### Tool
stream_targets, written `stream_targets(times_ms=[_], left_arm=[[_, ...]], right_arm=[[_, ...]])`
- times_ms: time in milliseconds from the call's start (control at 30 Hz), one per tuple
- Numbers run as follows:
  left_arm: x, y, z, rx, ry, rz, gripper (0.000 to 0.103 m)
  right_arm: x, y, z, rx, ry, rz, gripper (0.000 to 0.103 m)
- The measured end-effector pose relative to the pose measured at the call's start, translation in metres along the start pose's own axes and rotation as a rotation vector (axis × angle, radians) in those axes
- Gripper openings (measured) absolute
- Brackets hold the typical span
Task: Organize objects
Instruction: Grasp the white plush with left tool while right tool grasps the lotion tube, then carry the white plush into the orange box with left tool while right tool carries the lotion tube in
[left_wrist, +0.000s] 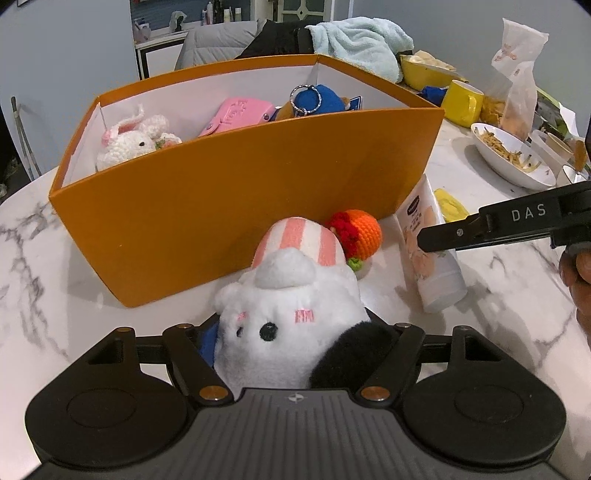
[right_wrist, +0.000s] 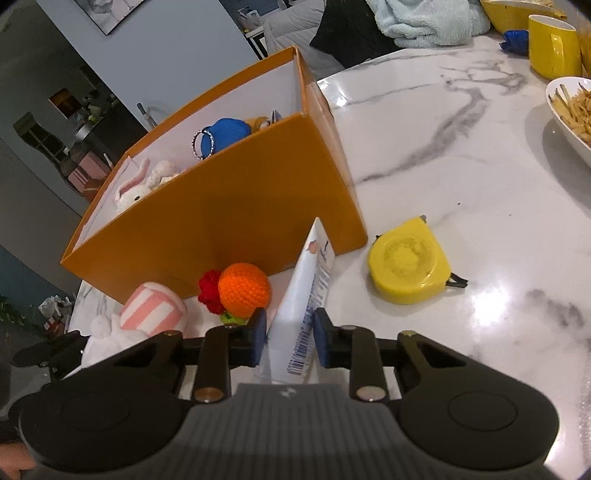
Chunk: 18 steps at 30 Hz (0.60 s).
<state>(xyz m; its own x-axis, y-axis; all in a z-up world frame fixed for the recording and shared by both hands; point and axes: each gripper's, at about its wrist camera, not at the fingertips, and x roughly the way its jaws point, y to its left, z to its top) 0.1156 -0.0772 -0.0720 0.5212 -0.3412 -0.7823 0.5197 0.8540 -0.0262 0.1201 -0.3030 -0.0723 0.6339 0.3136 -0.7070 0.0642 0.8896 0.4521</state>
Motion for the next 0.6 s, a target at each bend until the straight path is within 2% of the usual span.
stream_targets(times_ms=[333,600], left_arm=[[-0.019,0.0,-0.007,0.009,-0.02,-0.006,0.085],[-0.034,0.0,-0.018,0.028,-0.031,-0.013,0.085]], right_arm=[[-0.027,0.012,0.001,-0.138,-0.046,-0.013,0.024],[-0.05,0.015,0.005,-0.179,-0.092,-0.003,0.023]])
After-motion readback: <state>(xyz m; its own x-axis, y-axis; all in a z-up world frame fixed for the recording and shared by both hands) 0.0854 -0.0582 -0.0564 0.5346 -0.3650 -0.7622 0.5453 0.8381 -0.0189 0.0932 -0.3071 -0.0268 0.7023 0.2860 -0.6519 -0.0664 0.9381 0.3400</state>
